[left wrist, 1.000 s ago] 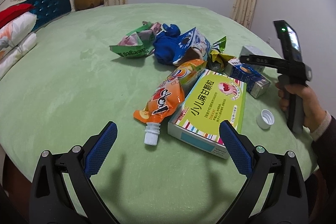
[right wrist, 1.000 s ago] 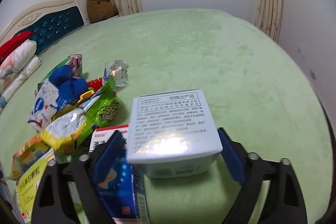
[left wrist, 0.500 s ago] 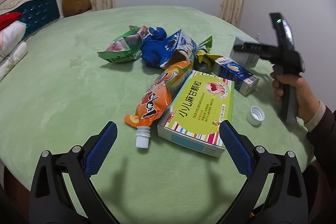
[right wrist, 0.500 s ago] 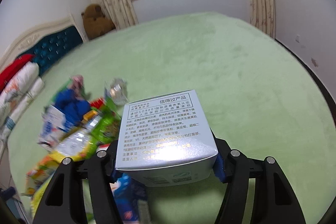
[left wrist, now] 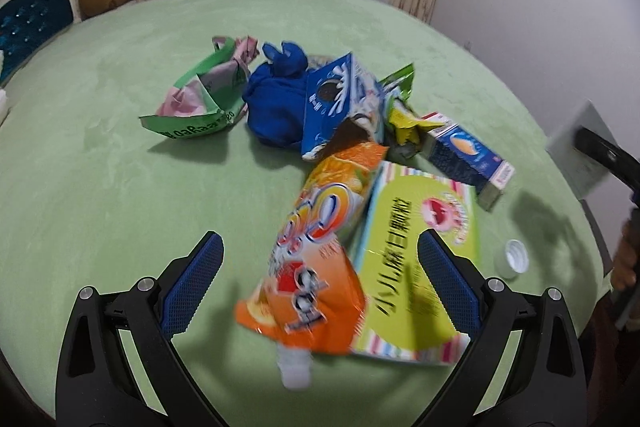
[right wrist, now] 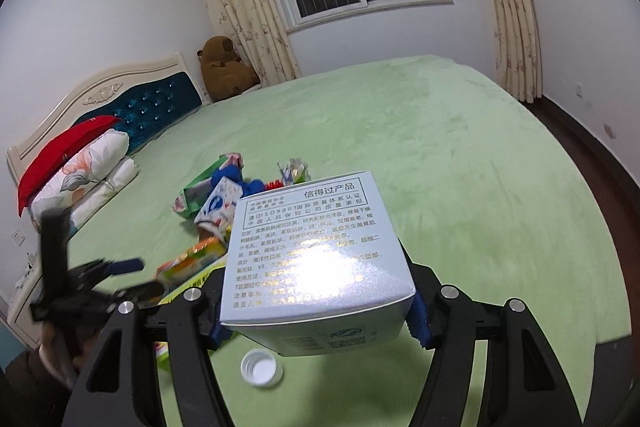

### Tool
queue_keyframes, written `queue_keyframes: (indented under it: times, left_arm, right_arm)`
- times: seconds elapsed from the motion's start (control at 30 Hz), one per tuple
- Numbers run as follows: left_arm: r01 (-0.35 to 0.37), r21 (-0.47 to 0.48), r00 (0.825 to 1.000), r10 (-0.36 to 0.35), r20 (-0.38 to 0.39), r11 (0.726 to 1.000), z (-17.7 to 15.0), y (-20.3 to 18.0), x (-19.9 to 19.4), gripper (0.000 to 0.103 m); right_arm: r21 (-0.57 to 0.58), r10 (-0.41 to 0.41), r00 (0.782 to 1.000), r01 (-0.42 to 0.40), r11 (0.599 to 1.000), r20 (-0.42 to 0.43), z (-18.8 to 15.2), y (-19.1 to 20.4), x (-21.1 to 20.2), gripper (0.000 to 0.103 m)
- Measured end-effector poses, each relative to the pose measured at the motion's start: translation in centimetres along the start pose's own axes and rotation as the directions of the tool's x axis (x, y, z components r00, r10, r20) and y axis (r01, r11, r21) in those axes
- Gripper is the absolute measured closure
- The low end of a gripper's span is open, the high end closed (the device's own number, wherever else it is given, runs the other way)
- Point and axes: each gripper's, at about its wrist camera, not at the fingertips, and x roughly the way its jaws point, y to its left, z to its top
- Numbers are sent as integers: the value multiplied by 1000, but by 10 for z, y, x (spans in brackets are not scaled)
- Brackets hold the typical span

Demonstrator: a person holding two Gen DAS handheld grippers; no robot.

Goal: Collect trash
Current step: 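Grasp the orange snack bag with the left tool while the right tool holds the white box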

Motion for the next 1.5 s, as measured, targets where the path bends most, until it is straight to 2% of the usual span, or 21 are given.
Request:
queue_keyframes:
  times: [0.1,0.2,0.3,0.53,0.77,0.87,0.93,0.97,1.0,1.03,1.07,1.1,1.3,1.5]
  left_arm:
    - [-41,22,999,42,-35,999,6,8,9,8]
    - [-113,61,992,116,-46,992,10,14,14,8]
    - [-93,85,993,99,-68,992,11,17,17,8]
    - [-104,214,982,134,-132,971,10,5,38,8]
    - [-37,125,980,60,-189,991,22,26,63,8]
    - [-24,71,973,39,-227,997,21,37,78,8]
    - [-37,66,976,51,-212,997,21,38,80,9]
    - [-45,67,979,57,-196,997,21,38,79,12]
    - [-42,62,982,53,-184,997,20,38,77,27]
    - [-31,54,984,40,-173,998,20,37,74,35]
    - [-27,51,986,35,-164,998,20,37,72,51]
    - [-28,51,986,35,-160,998,21,36,69,56]
    - [-95,46,987,100,-130,994,15,29,51,62]
    - [-83,-32,995,81,-62,996,7,33,-4,62]
  right_arm:
    - [-3,-17,1000,17,1000,-14,-6,-1,3,38]
    - [24,-11,999,11,1000,-30,-11,-3,6,38]
    - [49,-5,999,7,999,-39,-13,-6,10,38]
    - [30,-12,999,13,999,-38,-16,-2,11,38]
    - [52,-11,999,13,999,-42,-17,-8,12,38]
    - [49,-16,999,18,999,-41,-17,-8,11,38]
    - [49,-17,999,19,999,-39,-17,-8,11,38]
    - [49,-18,999,20,999,-39,-17,-8,11,38]
    - [52,-18,999,20,998,-40,-18,-8,11,38]
    - [55,-15,999,17,998,-42,-19,-7,12,38]
    - [57,-13,999,15,998,-41,-20,-6,12,38]
    - [57,-12,999,15,998,-42,-20,-6,11,38]
    - [48,11,999,-9,999,-42,-22,0,3,38]
    - [30,40,998,-39,999,-37,-23,13,-10,38]
